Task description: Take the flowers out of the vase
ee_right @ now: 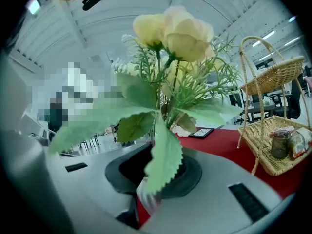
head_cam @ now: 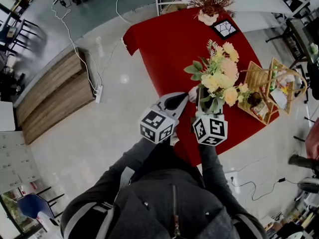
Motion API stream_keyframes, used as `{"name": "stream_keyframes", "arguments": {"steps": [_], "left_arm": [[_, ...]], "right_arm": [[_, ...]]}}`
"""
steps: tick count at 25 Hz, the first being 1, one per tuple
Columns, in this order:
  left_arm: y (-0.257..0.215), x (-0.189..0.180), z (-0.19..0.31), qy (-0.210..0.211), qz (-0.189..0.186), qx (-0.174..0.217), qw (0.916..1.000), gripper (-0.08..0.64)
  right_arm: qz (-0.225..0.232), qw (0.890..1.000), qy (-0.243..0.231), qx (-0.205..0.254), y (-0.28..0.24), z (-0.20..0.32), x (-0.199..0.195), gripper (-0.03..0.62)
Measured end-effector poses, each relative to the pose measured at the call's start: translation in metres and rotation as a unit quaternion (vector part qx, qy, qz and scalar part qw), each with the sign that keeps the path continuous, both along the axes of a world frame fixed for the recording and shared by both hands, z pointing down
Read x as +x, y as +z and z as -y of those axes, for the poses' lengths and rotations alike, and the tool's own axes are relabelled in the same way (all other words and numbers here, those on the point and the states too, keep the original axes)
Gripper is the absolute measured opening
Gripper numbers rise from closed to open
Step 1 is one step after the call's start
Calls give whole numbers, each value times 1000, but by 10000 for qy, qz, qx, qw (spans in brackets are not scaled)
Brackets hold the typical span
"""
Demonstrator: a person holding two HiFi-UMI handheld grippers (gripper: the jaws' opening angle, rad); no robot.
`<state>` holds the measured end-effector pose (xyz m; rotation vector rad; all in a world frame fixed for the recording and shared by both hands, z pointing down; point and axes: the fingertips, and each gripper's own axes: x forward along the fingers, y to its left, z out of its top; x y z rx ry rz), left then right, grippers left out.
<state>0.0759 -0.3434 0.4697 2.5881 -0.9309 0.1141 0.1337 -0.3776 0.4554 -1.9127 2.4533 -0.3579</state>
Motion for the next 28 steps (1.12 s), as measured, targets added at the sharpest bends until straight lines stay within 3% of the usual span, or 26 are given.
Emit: {"name": "stream_keyframes", "arguments": {"steps": [28], "left_arm": [[-16, 0, -7, -10, -55, 143, 9999, 8]], "right_arm": [[-244, 9974, -287, 621, -46, -3, 1, 35]]}}
